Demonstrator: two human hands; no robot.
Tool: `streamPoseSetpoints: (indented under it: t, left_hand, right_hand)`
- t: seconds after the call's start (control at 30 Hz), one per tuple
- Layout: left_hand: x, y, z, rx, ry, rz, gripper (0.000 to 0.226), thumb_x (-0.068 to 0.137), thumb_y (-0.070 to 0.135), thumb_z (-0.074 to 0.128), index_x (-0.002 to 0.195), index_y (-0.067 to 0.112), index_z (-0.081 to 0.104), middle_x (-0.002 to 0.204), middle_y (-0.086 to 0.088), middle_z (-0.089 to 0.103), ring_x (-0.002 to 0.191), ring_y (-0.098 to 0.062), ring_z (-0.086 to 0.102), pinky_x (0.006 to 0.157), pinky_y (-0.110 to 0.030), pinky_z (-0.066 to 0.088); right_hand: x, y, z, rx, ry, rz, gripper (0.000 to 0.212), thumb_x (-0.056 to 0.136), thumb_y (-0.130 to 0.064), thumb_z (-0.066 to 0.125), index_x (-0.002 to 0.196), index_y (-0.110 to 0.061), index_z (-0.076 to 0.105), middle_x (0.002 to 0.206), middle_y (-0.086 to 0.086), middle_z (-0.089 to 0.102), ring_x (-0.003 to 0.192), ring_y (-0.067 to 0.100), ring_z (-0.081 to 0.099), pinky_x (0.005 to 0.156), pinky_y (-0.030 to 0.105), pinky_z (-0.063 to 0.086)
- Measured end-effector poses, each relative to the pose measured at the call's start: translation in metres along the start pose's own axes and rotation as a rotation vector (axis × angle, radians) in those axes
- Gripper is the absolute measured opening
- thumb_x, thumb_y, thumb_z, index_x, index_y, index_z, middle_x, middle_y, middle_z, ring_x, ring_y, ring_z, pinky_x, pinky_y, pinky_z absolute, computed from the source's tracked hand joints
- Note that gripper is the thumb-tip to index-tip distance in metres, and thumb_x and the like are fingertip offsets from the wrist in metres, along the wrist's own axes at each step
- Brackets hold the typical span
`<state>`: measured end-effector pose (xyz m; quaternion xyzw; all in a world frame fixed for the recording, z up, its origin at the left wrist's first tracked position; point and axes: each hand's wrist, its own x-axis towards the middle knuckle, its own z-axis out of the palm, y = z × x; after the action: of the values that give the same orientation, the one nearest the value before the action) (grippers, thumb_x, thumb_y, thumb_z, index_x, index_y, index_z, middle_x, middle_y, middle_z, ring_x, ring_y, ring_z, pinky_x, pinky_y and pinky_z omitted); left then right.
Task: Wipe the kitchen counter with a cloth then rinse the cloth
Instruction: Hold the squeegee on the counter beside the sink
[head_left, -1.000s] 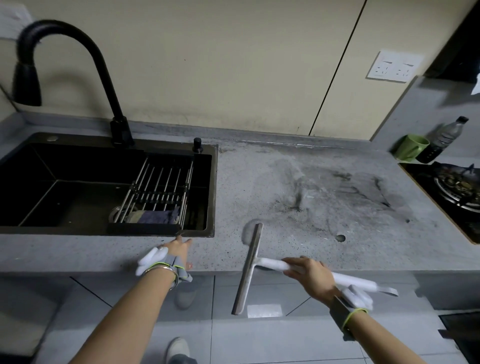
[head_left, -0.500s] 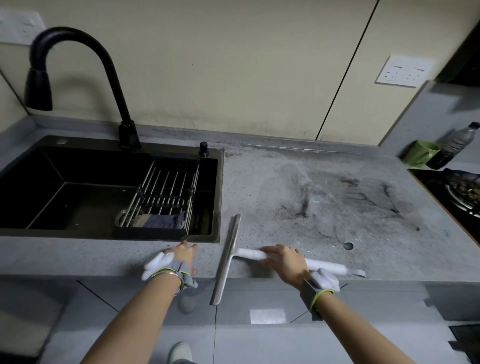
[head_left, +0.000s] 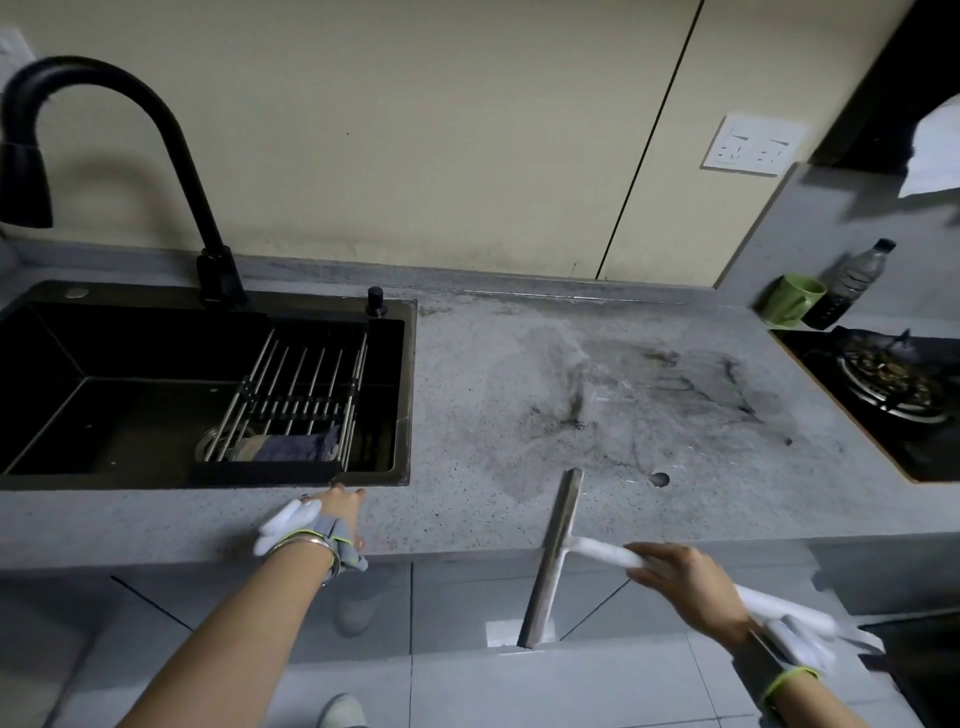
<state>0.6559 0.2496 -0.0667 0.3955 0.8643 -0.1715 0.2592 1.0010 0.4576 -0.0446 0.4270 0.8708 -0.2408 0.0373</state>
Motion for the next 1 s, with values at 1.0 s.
streamPoseSetpoints:
  t: [1.0]
  left_hand:
    - [0.013, -0.005, 0.005, -0.002, 0.036, -0.013, 0.070, 0.078, 0.038, 0.070, 0.137, 0.015, 0.042, 0.128, -0.009, 0.054, 0.109, -0.026, 0.059, 0.076, -0.032, 0.046]
  right_hand:
    - [0.078, -0.135, 0.051, 0.027, -0.131, -0.200, 0.030, 0.090, -0.038, 0.056, 0.120, -0.036, 0.060, 0.118, -0.007, 0.065, 0.107, 0.016, 0.058, 0.098, 0.031, 0.036]
